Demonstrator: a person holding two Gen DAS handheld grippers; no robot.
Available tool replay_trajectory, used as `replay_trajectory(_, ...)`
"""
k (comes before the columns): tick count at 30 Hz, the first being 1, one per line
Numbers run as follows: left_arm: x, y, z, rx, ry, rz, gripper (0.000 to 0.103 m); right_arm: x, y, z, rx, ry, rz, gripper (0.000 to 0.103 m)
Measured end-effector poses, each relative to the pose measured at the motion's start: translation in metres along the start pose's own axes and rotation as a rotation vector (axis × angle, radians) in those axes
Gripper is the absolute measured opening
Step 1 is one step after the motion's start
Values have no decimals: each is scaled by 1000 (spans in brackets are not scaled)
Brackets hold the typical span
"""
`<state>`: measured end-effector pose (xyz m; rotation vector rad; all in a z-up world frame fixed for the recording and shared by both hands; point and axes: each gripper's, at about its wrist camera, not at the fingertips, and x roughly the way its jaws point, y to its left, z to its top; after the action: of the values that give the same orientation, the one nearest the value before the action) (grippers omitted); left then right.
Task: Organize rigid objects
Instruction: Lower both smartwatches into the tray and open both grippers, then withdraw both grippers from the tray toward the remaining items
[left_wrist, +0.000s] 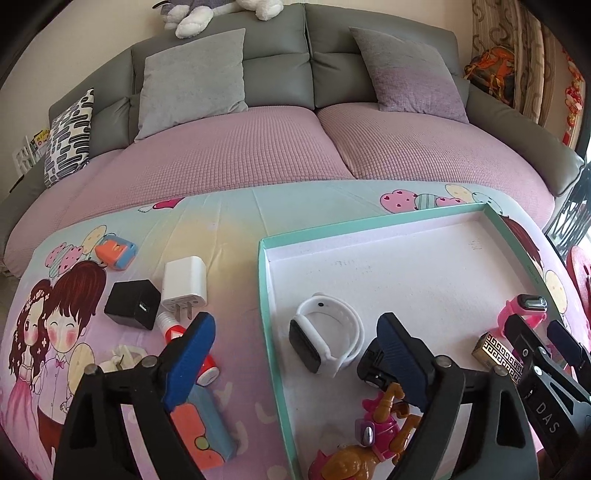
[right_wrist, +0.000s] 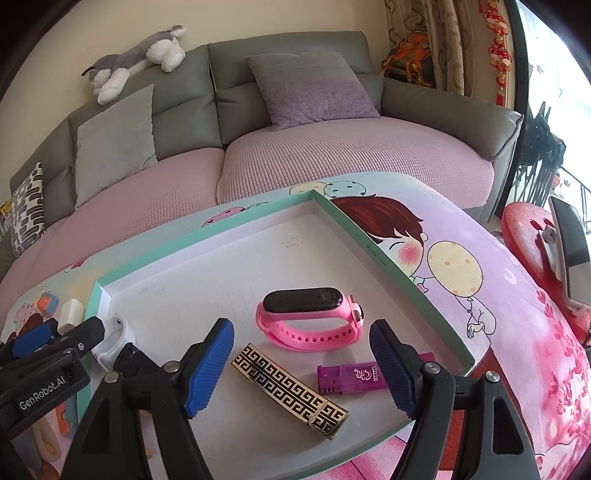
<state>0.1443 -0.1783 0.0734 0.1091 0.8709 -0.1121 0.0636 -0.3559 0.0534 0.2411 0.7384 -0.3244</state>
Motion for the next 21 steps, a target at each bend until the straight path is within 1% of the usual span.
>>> replay_trajectory(3,0,4,-1,-23,7,16,90,1,2,0,-13,4,5,87)
replay_trajectory(5,2,6,-2,-37,16,17,92,1,3,-1,-23,3,6,99)
replay_trajectory(6,3,7,-2,-43,18,19,92,1,3,-1,-27,1,7,102)
replay_trajectory(10,3,10,-4,-60,22,31,92,3,3,-2,-37,5,8,103)
replay_trajectory(15,1,13,-6,-93,2,33,92,4,3,-2,-40,11,10,103)
replay_trajectory(17,0,14,-6,-99,-7,41,95,4,3,-2,-39,11,18,103)
replay_trajectory(19,-1,14,-6,-100,-12,46,103,3,5,-2,-45,11,24,103)
replay_trajectory(21,-2,14,-6,-100,-18,49,103,3,7,-2,-52,12,27,103)
